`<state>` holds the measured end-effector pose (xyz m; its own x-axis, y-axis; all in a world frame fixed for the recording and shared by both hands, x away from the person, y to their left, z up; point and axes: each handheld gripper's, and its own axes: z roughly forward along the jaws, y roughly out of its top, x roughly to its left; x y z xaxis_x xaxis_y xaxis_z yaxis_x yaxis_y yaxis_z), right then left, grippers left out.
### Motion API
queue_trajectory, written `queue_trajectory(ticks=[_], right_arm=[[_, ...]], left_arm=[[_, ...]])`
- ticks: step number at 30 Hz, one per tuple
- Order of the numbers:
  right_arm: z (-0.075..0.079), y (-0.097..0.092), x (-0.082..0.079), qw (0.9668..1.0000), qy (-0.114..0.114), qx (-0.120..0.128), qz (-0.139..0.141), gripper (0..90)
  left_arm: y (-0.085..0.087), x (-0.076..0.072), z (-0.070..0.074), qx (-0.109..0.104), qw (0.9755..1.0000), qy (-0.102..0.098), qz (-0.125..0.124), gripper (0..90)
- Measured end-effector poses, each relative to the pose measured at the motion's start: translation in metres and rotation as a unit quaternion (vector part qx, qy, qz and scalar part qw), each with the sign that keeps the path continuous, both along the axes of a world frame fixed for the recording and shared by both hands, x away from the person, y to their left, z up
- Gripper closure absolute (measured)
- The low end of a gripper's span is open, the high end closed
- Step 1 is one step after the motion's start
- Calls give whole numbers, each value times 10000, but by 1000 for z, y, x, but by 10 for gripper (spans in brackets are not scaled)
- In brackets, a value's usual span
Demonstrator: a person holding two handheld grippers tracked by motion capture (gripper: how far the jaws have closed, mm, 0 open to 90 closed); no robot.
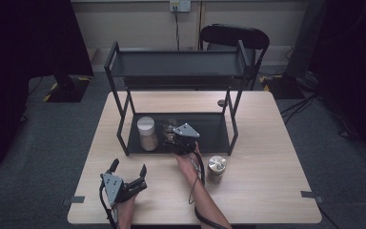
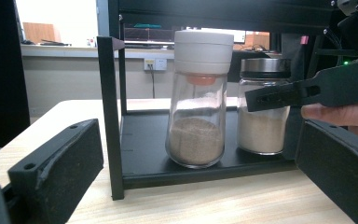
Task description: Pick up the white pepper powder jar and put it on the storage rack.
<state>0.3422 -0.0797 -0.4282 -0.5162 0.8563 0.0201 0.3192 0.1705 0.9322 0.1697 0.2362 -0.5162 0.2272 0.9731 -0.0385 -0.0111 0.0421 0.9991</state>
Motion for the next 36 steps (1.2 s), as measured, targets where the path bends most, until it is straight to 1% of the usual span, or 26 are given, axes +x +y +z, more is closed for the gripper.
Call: queue_trajectory(ticks=[7,10,13,21,33,36], right_arm=[[-2,0,2,10000,6,-53,-30,305],[-2,-1,2,10000,13,-39,-49,305],[-5,-1,0,10000,-27,-30,-58,305],[-9,3,-6,9997,-153,-173,-43,305],[-6,2,-3,9998,-82,-161,-20,302],[-4,2,-1,9997,-58,-217,18,303]], left_arm=[[0,0,0,4,10000,-2,-4,2],[0,0,0,10,10000,-4,-2,2],[0,0,0,18,10000,-4,-6,2],[0,0,0,38,10000,4,-14,2],[-1,0,1,43,10000,10,-5,2],[-1,0,0,33,10000,7,-2,2]])
